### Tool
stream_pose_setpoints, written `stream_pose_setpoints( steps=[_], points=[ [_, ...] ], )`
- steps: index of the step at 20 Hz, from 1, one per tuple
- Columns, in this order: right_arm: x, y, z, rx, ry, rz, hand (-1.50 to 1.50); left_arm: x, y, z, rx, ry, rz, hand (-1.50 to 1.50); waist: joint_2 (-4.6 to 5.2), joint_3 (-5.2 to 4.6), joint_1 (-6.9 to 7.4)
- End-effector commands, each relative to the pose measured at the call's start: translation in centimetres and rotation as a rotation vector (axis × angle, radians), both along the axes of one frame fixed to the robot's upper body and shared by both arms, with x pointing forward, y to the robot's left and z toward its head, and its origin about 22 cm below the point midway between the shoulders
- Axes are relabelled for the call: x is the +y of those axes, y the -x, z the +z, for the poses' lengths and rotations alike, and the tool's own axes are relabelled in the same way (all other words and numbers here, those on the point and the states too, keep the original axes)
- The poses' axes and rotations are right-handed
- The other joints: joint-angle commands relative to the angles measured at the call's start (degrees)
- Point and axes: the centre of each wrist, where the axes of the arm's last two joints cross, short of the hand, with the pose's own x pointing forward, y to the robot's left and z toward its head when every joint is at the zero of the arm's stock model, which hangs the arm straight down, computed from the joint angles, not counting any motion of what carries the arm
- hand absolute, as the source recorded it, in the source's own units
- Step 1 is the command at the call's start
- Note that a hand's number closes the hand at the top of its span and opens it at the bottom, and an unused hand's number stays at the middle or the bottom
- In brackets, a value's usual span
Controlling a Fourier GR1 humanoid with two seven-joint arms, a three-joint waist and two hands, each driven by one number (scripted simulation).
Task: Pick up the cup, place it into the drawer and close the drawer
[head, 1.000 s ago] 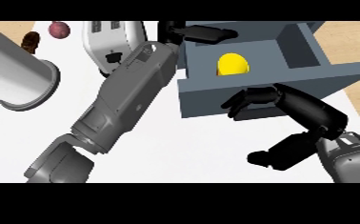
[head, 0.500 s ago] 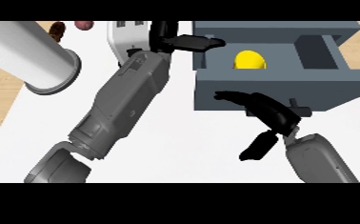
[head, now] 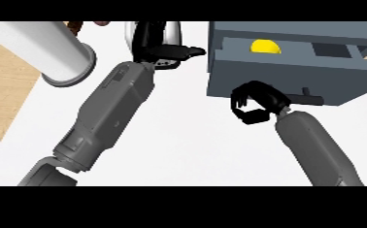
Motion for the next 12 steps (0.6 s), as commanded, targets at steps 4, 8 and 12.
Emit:
stream_pose_setpoints(
  steps=[4, 8, 12],
  points=[
    [-3.2, -4.8, 2.7, -0.12, -0.1, -0.137, 1.5, 2.7, 0.7, -1.3, 0.005, 0.006, -0.023, -1.5, 1.11, 0.27, 2.79],
    [-3.9, -6.6, 4.7, -0.186, -0.153, -0.225, 1.5, 4.2, 0.7, -0.9, 0.012, 0.024, -0.042, -1.5, 1.3, 0.29, 4.12],
    [-5.4, -8.0, 8.2, -0.212, -0.18, -0.305, 1.5, 5.9, 0.9, -1.3, 0.016, 0.014, -0.053, -1.5, 1.77, 0.23, 5.18]
  ],
)
